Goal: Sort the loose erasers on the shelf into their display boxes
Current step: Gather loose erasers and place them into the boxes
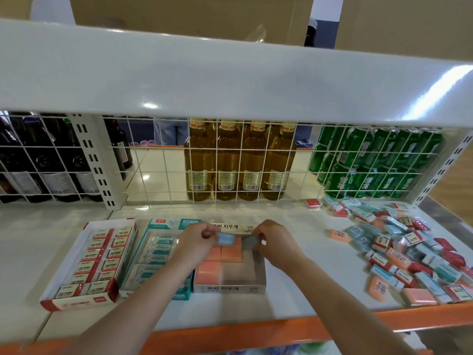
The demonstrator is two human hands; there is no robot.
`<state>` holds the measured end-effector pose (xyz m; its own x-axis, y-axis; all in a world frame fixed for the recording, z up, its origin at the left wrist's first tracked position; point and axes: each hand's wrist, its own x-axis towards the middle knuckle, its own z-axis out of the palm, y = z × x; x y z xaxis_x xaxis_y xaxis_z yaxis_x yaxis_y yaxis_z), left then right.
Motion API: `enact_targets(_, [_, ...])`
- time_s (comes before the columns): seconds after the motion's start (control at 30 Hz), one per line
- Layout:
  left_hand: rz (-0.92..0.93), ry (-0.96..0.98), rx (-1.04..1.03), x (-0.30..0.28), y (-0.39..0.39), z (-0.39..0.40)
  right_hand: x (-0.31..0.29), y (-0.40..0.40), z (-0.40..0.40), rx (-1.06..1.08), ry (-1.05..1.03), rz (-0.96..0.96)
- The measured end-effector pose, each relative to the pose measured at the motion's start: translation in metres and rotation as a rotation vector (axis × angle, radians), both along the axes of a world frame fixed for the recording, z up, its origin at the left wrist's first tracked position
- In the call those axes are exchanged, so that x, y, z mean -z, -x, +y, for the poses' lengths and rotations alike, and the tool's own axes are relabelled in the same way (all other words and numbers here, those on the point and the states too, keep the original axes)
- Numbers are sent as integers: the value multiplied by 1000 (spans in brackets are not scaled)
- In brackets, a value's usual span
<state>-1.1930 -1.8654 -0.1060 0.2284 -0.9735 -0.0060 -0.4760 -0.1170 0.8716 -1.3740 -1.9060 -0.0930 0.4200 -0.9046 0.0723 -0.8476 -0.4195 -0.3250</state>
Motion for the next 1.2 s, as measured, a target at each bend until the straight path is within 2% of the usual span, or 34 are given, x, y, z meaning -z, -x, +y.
enact_targets(0.2, [-45,8,7,1,0,2,1,-4,2,-16,44,96])
enact_targets(0.47, [-73,11,2,1,1,2,-3,-9,-7,-61,-1,273])
enact_targets(1.0, [-120,4,16,2,1,2,5,-15,-9,-65,16,300])
enact_targets(1.2, [-133,-28,66,-1,8,4,-4,-1,-5,-27,-3,158])
